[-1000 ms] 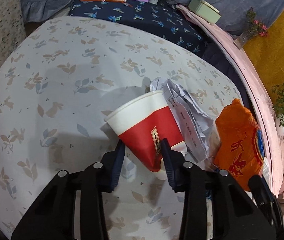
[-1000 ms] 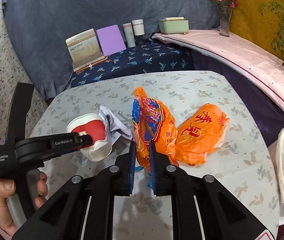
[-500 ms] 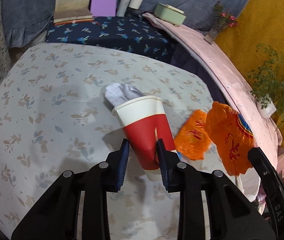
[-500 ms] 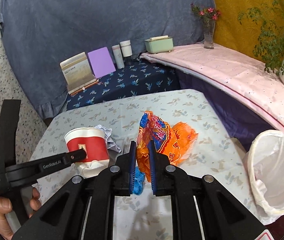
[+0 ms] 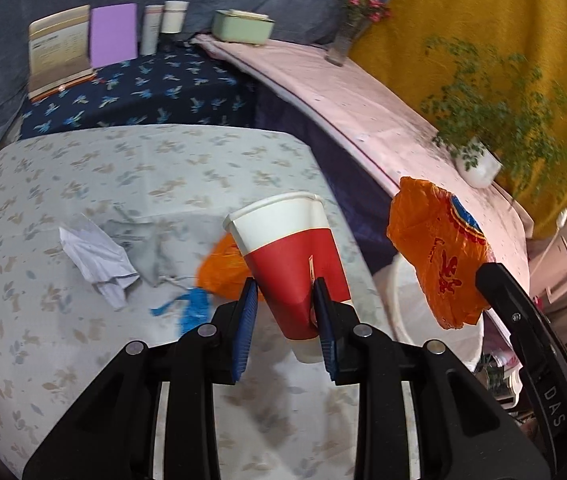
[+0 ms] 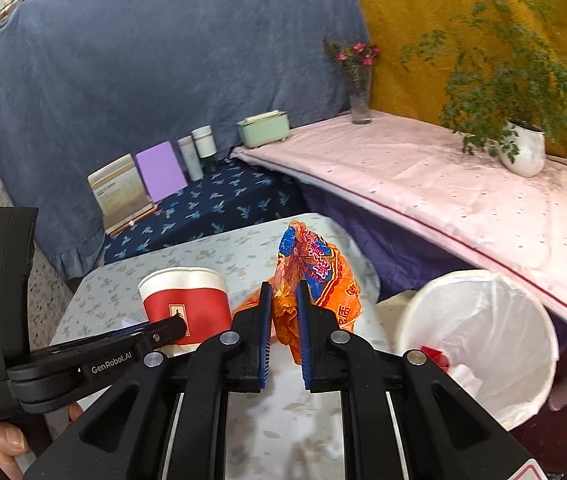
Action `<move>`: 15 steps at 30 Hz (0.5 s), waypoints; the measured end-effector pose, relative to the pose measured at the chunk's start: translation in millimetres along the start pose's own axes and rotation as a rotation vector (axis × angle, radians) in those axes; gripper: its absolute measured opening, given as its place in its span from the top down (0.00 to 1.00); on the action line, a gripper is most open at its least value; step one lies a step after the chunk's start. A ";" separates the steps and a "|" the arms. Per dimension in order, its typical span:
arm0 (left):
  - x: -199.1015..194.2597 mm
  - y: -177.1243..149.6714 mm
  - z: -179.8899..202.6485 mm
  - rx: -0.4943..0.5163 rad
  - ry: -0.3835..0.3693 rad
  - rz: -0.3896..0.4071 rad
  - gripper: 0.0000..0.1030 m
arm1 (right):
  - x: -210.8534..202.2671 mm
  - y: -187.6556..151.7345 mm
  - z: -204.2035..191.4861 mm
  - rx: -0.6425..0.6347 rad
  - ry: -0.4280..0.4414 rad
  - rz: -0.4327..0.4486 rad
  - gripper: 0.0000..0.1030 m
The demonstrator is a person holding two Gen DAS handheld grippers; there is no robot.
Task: Collect trash
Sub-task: 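Carry cup and orange bag over the bin while both tools open to drop them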
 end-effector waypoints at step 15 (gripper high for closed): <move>34.8 -36.7 128.5 0.148 -0.116 -0.077 0.73 | -38.2 2.6 125.9 0.075 -0.169 0.023 0.89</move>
Point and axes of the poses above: each gripper's, at about its wrist camera, not at the fingertips, and x roughly the way its jaws point, z to its right, y to its top, the point moved 8 cm from there along x, roughly the way its jaws point, and after that the axes turned 13 degrees about z, right-handed, at the moved point
